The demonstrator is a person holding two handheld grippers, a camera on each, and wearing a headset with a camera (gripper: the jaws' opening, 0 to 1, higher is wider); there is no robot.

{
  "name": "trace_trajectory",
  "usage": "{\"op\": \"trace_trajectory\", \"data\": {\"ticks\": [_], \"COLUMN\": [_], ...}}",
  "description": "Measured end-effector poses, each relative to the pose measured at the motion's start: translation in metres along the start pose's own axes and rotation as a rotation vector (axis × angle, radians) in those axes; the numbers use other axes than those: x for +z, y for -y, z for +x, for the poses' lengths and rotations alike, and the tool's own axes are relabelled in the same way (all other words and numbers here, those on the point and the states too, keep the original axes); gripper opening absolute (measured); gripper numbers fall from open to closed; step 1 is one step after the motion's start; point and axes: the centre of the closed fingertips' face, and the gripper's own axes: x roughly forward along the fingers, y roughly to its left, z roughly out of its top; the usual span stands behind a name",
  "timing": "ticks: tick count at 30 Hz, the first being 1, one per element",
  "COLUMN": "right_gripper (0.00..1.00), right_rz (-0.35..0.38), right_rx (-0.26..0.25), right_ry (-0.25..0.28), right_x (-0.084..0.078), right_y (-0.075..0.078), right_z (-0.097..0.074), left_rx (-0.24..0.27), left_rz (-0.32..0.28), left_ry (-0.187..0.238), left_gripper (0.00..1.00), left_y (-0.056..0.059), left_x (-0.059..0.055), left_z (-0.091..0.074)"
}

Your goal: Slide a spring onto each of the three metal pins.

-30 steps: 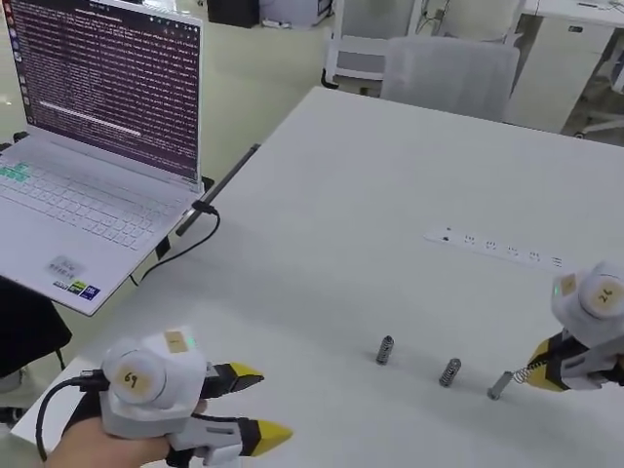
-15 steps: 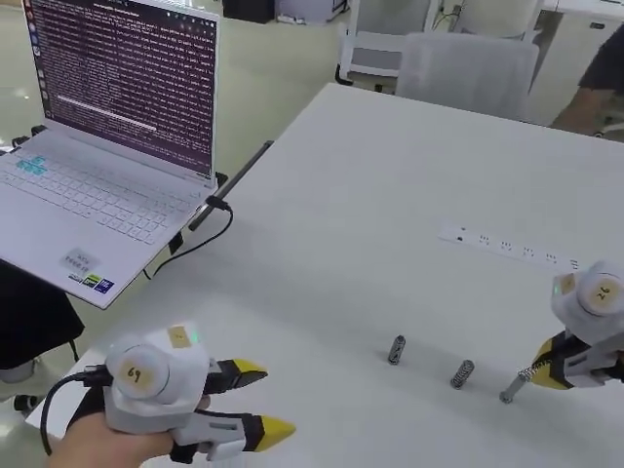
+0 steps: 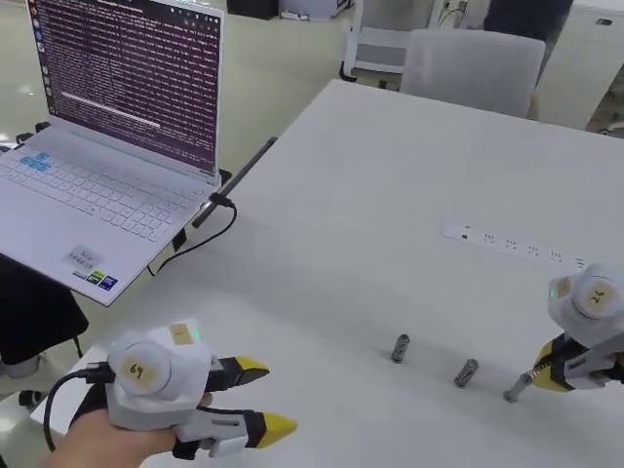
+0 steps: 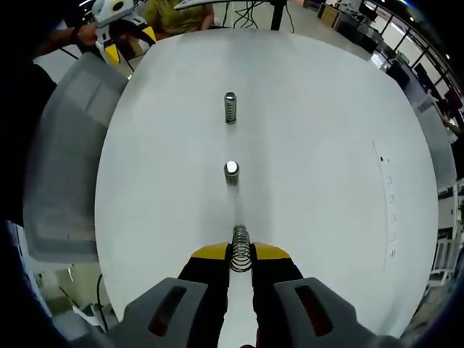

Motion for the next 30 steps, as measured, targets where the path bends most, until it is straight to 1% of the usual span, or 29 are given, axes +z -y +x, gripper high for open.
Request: {"op": "trace_trajectory", "data": {"ticks": [6,9,20,25,30], "right_gripper": [0.08,0.09,0.08,0.08,0.09], "right_rz": [-0.01,0.0,-0.013,-0.034,-0.037], "right_rx": [0.007,0.01,0.015,0.018,0.025], "right_ry": [-0.018,-0.011,-0.031,-0.058,-0.065], "right_x": [0.0,0.003,0.004,0.0,-0.001], "right_y": [-0.002,-0.001,-0.004,-0.004,0.0], "right_z": [0.004,0.004,0.004,0.012,0.018], "left_rx": [0.002,0.003,-0.001,-0.001,0.0], "left_rz": [0.0,-0.001,0.001,0.0,0.0], "left_ry": [-0.001,0.002,0.003,0.005,0.006], "left_gripper": [0.39,0.39,0.39,0.39,0.39], "left_y": [-0.002,-0.002,-0.001,-0.001,-0.002], "left_x": [-0.001,0.0,0.001,0.001,0.002], "left_z": [0.0,-0.001,0.0,0.001,-0.001]}}
